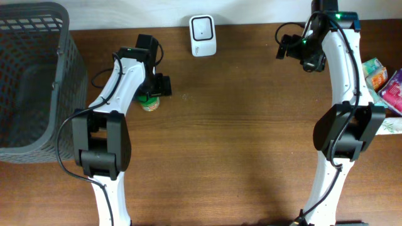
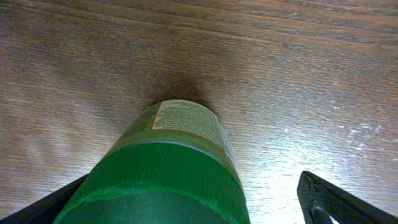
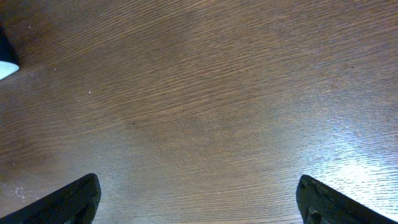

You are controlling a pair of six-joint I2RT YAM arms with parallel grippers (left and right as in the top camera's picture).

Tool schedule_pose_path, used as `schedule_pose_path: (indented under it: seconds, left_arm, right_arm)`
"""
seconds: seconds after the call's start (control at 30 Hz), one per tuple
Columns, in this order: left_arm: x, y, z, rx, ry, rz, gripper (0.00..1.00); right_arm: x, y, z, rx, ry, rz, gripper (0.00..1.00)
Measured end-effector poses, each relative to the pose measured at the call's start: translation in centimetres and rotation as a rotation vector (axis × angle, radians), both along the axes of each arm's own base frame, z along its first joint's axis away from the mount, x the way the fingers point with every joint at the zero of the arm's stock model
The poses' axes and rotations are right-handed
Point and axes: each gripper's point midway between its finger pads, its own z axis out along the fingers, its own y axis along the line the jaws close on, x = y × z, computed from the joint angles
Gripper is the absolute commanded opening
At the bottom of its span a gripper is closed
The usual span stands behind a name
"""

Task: Scan the item barcode
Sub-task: 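Move the jar right toward the scanner, set it down, withdraw left gripper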

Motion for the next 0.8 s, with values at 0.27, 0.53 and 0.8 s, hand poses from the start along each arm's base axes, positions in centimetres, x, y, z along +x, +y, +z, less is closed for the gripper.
schedule_pose_path:
  seconds: [0.27,0.53,0.8]
  left_arm:
    - [-0.7,-2.4,0.0,-0.083,0.025,-0.029,0.68]
    - [-1.1,-13.1,0.9,-0.306,-0.028,-0.15,0.66]
    - [0.5,-22.3,3.3,-0.458,-0.208,-0.183,0.7]
  right_arm:
    - [0.0,0.0,0.0,0.0,0.0,0.0,0.99]
    - [0.0,0.0,0.0,0.0,0.0,0.0,0.99]
    - [0.0,0.0,0.0,0.0,0.0,0.0,0.99]
